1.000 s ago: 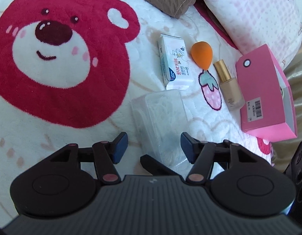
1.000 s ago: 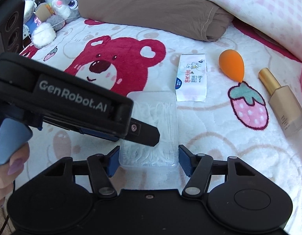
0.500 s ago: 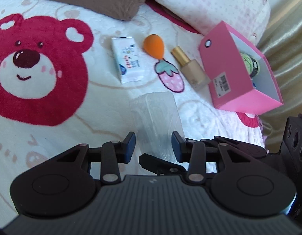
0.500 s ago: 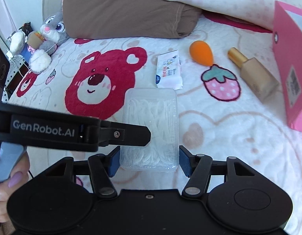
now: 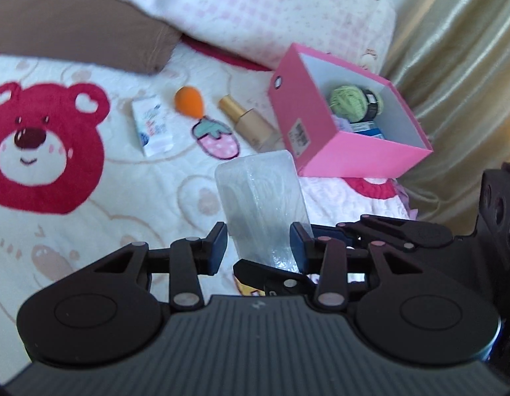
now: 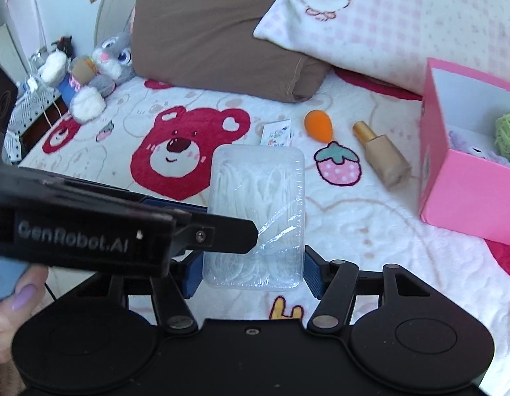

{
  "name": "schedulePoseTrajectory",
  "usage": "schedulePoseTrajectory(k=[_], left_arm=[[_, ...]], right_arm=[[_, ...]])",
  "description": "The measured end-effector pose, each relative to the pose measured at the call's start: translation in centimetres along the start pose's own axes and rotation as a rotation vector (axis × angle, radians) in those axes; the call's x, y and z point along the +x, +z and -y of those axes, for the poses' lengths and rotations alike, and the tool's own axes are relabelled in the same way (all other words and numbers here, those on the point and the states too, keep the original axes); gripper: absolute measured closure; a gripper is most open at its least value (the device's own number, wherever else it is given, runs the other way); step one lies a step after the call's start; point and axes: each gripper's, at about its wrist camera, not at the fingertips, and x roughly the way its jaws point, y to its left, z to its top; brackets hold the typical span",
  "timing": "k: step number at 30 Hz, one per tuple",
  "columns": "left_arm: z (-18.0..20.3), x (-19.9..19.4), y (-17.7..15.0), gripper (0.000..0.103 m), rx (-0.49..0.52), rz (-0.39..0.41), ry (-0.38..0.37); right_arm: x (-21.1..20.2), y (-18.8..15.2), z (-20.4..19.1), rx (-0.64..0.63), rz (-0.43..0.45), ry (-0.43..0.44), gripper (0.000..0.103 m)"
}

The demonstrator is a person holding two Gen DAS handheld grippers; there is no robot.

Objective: Organize objects
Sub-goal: 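Lift the floss box with the left gripper and carry it into the pink box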

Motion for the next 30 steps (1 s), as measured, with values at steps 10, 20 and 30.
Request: schedulePoseTrajectory(k=[10,20,30], left_arm=[[5.8,0.4,5.2,0.063,0.059,-0.002,-0.086],[11.6,4.5,11.7,0.063,0.122,-0.06,-0.127],[14.6,11.2,15.3,0.062,0.029,-0.073,-0.137]], right_arm=[[-5.6,2.2,3.4,0.004,0.111,-0.108,0.038],[-8.6,6.1,9.9,0.102,0.14,-0.165,0.038],[-7.2,9.3,15.7,0.017,0.085,-0.273,0.038]])
